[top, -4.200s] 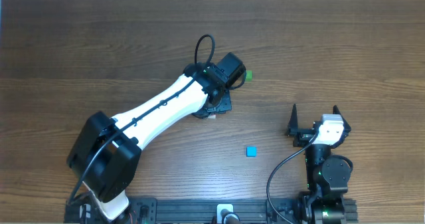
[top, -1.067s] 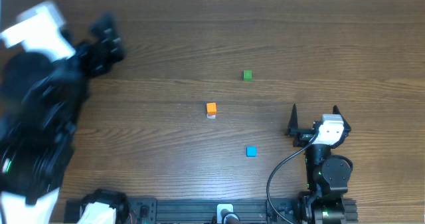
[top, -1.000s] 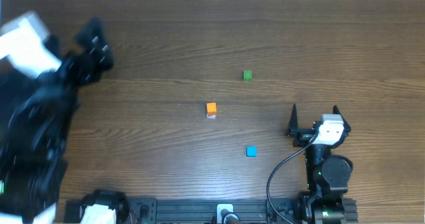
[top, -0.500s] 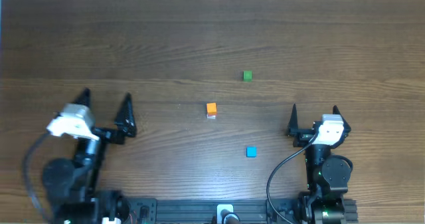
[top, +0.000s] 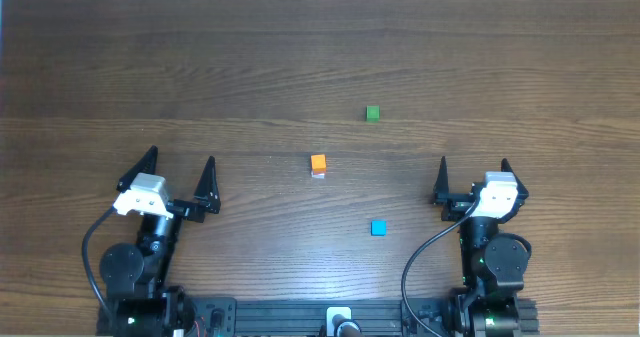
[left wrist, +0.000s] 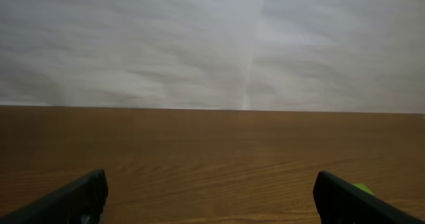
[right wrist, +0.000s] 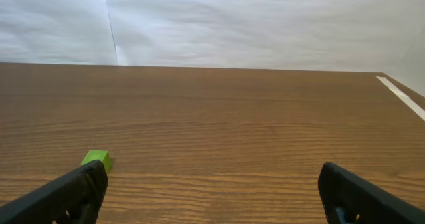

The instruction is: Stack Cubes

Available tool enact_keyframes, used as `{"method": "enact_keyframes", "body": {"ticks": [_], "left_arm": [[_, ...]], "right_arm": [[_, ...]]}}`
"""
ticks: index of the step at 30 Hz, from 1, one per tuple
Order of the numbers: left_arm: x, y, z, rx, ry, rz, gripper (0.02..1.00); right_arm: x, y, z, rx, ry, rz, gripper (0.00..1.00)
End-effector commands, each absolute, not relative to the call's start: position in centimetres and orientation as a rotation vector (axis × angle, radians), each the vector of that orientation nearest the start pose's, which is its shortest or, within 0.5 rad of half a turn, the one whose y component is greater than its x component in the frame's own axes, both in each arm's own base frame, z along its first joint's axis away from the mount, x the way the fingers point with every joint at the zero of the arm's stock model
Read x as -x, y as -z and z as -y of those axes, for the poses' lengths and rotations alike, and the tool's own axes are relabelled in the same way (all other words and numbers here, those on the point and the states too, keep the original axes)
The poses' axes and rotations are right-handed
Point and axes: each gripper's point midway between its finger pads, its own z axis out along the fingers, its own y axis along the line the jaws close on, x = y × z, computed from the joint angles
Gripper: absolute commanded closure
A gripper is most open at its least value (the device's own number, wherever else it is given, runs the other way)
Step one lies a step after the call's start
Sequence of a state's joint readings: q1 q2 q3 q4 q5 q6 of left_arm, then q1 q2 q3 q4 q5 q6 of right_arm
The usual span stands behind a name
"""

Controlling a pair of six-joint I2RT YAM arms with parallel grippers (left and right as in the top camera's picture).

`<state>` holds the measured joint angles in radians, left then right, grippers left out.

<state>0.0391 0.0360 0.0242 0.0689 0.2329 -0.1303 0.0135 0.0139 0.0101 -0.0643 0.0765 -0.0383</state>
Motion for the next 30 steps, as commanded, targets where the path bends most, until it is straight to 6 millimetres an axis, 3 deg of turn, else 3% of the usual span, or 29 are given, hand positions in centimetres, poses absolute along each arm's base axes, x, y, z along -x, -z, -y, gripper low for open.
{"method": "enact_keyframes", "body": {"ticks": [1, 4, 9, 17, 24, 27, 30], "left_arm": [[-24.4, -19.4, 3.0, -0.074, 0.232, -1.507, 0.020], [-24.4, -19.4, 3.0, -0.074, 0.232, -1.507, 0.020], [-24.4, -19.4, 3.0, -0.074, 0.232, -1.507, 0.020], [-24.4, -19.4, 3.0, -0.074, 0.232, -1.507, 0.020], [-24.4, -19.4, 3.0, -0.074, 0.232, -1.507, 0.020], [-24.4, -19.4, 3.0, -0.074, 0.232, -1.507, 0.020], [-24.4, -19.4, 3.0, -0.074, 0.232, -1.507, 0.020]], "right_arm": [[-24.6, -17.1, 1.3, -0.031, 0.091, -1.586, 0.012], [-24.6, -18.7, 0.6, -0.080, -0.020, -1.520, 0.007], [-24.5, -19.2, -2.4, 0.055, -0.161, -1.501, 0.007], [-25.1, -22.1, -3.7, 0.109, -0.229, -1.602, 0.009], [-28.9, -25.8, -5.6, 0.156, -0.351, -1.865, 0.005], [-30.9, -26.0, -6.3, 0.160, -0.404, -2.005, 0.009], [-33.0, -24.9, -7.5, 0.170, -0.446, -2.156, 0.007]]}}
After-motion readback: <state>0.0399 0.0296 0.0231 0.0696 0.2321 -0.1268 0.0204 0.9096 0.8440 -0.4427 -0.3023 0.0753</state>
